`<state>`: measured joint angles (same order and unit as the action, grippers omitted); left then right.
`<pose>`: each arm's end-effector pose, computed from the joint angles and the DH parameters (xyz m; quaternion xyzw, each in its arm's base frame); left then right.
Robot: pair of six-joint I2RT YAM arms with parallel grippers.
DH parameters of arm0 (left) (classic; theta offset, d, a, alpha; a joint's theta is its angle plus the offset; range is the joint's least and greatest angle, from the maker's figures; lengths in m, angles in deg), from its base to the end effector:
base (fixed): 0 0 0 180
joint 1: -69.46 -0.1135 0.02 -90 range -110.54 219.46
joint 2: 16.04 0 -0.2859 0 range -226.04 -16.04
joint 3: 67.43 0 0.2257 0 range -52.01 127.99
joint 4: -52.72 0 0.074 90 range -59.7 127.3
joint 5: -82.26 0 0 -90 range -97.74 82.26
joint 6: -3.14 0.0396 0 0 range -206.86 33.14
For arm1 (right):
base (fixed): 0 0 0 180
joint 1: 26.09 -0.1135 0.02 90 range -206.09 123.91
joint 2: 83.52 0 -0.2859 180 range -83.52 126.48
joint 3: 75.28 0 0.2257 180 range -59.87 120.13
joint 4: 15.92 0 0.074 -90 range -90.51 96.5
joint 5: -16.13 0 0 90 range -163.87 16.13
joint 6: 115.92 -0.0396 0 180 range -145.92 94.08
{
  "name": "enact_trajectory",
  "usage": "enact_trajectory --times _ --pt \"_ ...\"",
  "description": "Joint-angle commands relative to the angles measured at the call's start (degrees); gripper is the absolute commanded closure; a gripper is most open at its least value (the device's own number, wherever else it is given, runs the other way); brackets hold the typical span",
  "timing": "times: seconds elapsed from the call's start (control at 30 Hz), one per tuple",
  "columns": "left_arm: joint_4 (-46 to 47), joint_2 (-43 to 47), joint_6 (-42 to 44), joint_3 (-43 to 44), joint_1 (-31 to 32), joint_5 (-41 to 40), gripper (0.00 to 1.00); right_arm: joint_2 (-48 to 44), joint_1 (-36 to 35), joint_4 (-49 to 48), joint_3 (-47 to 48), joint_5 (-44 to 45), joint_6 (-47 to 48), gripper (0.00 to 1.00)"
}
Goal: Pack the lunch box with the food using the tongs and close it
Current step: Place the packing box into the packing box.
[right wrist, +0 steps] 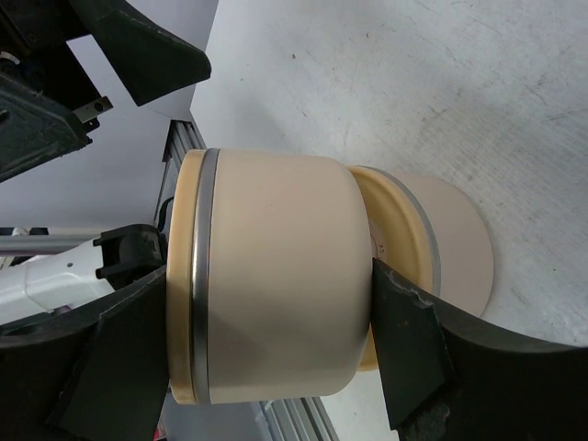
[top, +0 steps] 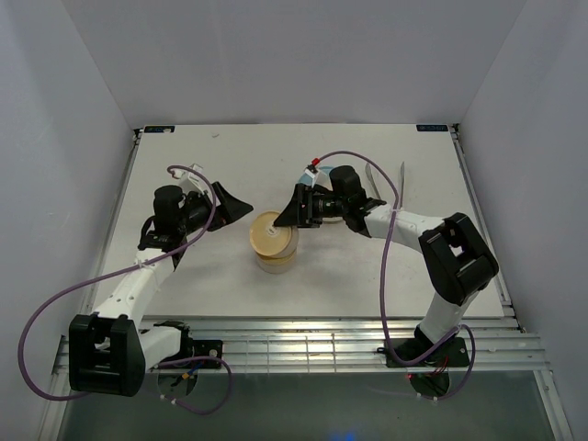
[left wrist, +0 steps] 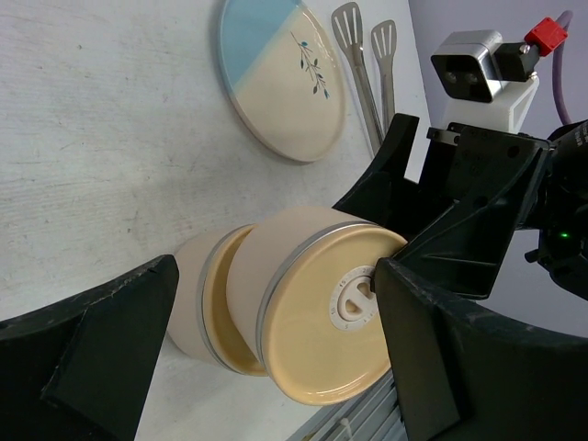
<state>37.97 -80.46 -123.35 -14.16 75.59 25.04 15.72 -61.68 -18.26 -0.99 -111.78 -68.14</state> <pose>0.2110 -0.0442 0.2809 -0.0684 0.8240 -0.4078 0.3874 0.2849 0.2338 0.2600 -0.1344 0.7960 0.5398 0.2386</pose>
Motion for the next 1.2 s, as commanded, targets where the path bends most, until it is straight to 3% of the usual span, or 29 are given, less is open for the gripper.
enact_trajectory --times 0.0,0.4,0.73,0.83,1.17 --pt "1.88 0.18 0.19 -0.67 0.29 -0.34 0.02 -0.1 0.26 -0.53 3.88 1.95 1.52 0.22" --pt "6.89 -3.16 0.28 -1.99 2.22 4.4 0.03 -2.12 0.26 4.22 4.41 4.86 4.6 0.08" --pt "6.89 -6.24 2.48 -1.28 5.82 3.0 0.05 -1.86 0.26 7.47 6.52 5.3 6.8 0.07" --pt "6.63 -7.64 2.74 -0.67 6.61 2.38 0.11 -2.03 0.26 7.56 6.17 5.39 7.5 0.07" --pt "-6.19 -4.93 5.11 3.55 11.0 -10.0 0.21 -3.62 0.26 8.79 6.69 6.71 8.73 0.07"
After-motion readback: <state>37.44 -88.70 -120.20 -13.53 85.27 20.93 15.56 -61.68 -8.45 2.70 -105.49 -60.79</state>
